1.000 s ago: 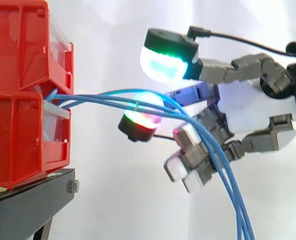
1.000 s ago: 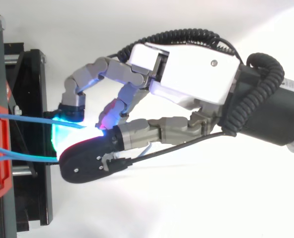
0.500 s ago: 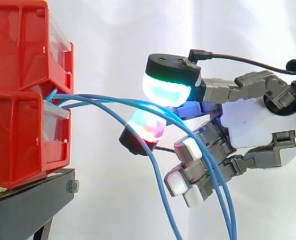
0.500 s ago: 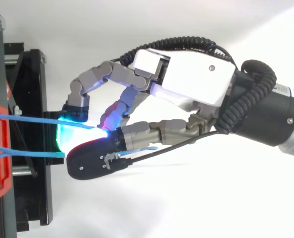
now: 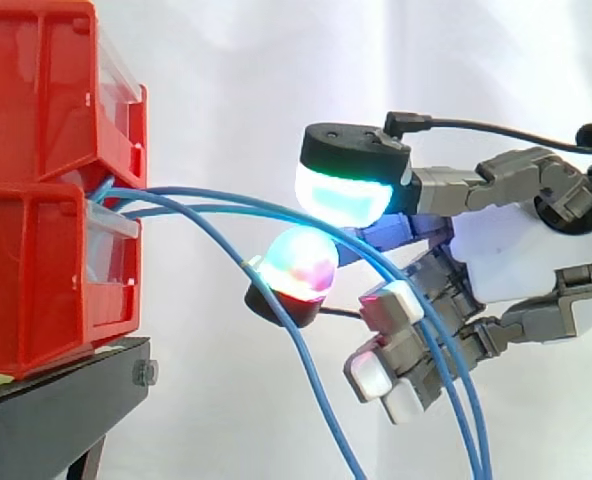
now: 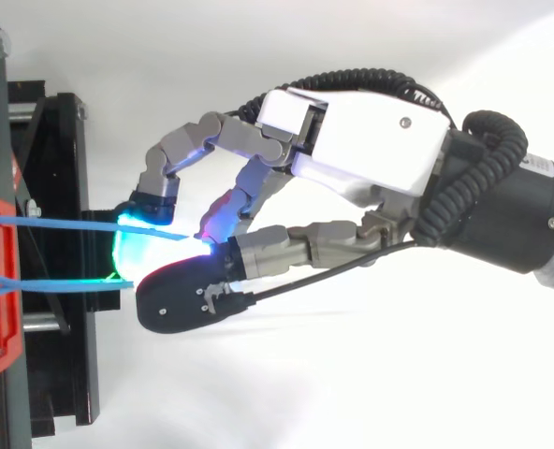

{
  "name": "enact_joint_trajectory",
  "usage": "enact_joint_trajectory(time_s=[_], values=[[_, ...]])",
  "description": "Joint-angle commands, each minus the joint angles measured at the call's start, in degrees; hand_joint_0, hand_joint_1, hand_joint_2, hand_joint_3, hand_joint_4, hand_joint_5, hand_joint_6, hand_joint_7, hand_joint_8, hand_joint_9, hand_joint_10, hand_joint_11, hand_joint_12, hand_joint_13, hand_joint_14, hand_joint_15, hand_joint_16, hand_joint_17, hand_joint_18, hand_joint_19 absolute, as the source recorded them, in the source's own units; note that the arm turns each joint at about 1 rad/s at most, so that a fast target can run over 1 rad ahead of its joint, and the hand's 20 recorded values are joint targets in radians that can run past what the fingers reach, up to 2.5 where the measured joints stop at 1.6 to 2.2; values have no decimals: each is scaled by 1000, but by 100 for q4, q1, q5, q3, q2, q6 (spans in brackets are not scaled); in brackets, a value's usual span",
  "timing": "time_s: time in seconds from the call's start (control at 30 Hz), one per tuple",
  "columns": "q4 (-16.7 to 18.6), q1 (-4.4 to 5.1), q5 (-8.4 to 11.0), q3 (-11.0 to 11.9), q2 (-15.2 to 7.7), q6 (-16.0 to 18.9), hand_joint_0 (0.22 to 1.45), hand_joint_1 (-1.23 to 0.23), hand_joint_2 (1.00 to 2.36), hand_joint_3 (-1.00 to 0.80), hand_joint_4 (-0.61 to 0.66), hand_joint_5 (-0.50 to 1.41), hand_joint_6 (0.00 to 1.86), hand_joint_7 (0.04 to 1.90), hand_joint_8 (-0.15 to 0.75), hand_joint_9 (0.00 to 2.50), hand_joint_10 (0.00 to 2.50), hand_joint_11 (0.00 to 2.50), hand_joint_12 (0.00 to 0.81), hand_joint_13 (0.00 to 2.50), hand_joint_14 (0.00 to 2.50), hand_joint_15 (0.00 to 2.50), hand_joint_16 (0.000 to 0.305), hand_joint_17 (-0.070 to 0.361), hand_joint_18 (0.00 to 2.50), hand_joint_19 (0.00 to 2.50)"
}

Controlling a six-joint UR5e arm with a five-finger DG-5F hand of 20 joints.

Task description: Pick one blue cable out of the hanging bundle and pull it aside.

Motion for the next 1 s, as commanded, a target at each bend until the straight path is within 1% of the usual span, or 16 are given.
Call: enact_joint_trajectory(time_s=[0.0, 0.07, 0.27, 0.3, 0.47, 0.57, 0.67, 0.73, 0.77, 0.83, 0.9, 0.97], values=[[-91, -5, -6, 66, -2, 5, 573, -682, 1010, -362, 32, -131, 905, 826, 273, 1150, 25, 801, 341, 929, 23, 573, 51, 116, 822, 540], [-162, -14, -6, 101, -2, 5, 577, -687, 1012, -335, 16, -127, 907, 832, 273, 1084, 22, 724, 345, 906, 22, 552, 51, 114, 807, 533], [-311, -14, -15, 171, 6, 5, 582, -691, 1012, -322, 23, -125, 908, 835, 275, 1012, 21, 654, 341, 849, 20, 517, 51, 114, 777, 519], [-311, -14, -15, 180, 6, 5, 581, -688, 1012, -342, 35, -125, 906, 808, 274, 1012, 21, 650, 342, 844, 21, 519, 51, 114, 776, 519], [-311, -22, -15, 224, 6, 5, 534, -631, 1004, -439, 62, -124, 880, 796, 282, 1019, 20, 648, 354, 847, 19, 520, 53, 119, 777, 521], [-320, -22, -24, 250, 6, 5, 555, -627, 1009, -390, 58, -124, 873, 824, 282, 1037, 21, 664, 349, 844, 19, 521, 52, 117, 767, 529], [-390, -22, -15, 268, 6, 5, 578, -669, 1013, -318, 32, -125, 875, 892, 280, 1035, 21, 667, 348, 841, 20, 530, 51, 115, 758, 532], [-460, -22, 11, 276, -2, 5, 582, -692, 1014, -297, 31, -132, 892, 854, 274, 1022, 24, 695, 349, 832, 20, 527, 52, 116, 755, 532], [-487, -22, 11, 276, 6, 5, 581, -705, 1015, -286, 38, -138, 902, 822, 268, 976, 22, 709, 349, 817, 21, 526, 52, 116, 752, 532], [-513, -31, 11, 276, 6, 5, 582, -711, 1014, -288, 36, -142, 907, 805, 268, 937, 23, 687, 348, 788, 19, 509, 52, 116, 739, 517], [-680, -31, 11, 276, 6, 23, 580, -715, 1014, -284, 40, -143, 908, 798, 266, 831, 21, 622, 347, 735, 18, 468, 51, 116, 720, 510], [-803, -31, 11, 276, -2, 102, 579, -716, 1015, -285, 36, -143, 908, 788, 268, 821, 21, 628, 349, 730, 18, 479, 51, 116, 712, 519]])
